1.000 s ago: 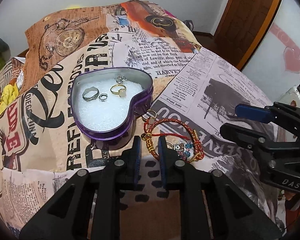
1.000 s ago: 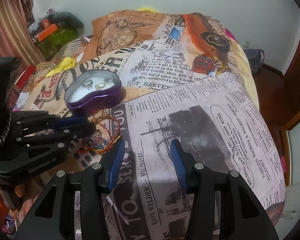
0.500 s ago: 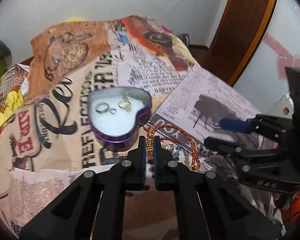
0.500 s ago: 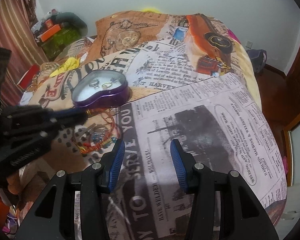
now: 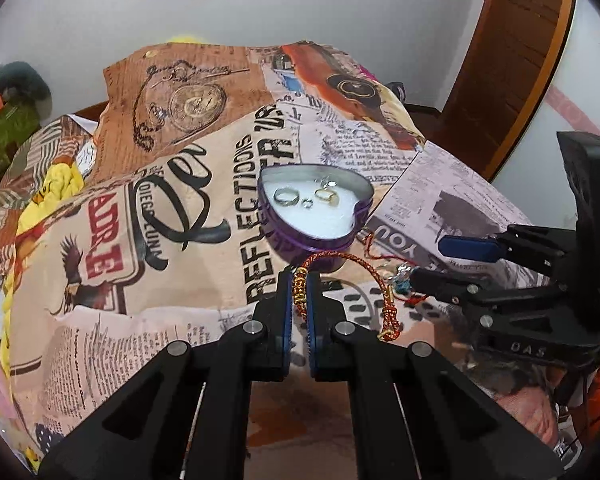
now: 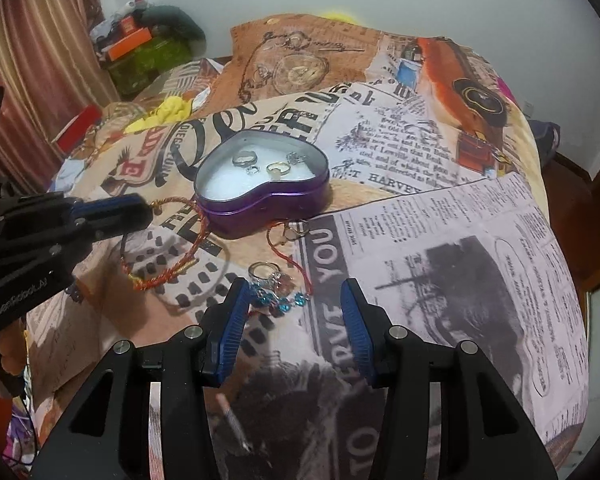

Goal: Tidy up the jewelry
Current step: 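Lift the bracelet toward the tin with the left tool while the right tool grasps a beaded earring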

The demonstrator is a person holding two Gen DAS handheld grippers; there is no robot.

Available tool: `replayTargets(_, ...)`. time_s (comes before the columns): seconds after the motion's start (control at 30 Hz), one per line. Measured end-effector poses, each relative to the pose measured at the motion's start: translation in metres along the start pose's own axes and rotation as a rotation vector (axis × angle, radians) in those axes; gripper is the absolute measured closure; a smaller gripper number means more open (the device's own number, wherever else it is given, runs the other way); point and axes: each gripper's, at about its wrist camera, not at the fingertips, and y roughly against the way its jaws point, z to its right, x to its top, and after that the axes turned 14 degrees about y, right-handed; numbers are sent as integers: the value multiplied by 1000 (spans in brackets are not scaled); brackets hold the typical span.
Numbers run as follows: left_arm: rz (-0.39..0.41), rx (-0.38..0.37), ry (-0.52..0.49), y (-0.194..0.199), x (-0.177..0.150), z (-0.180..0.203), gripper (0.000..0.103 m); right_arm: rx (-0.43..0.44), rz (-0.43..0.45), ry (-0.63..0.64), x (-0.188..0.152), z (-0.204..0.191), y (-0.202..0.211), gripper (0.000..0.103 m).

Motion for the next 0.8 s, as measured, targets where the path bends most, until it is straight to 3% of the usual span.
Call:
replayTargets(0.13, -8, -3, -9, -6, -6, -1, 98, 33, -25, -19, 4, 1, -10, 79)
replayTargets(0.43, -53, 15, -30, -23, -14, -1, 98, 44, -40, -18, 5, 0, -18, 81)
replayTargets(0.53, -63, 21, -41, -27, -18, -1, 98, 62, -46, -9, 5, -2, -22, 90)
replayTargets(0.8, -72, 8, -16, -31, -18, -5, 98, 45, -17, -18, 5, 0, -14, 92)
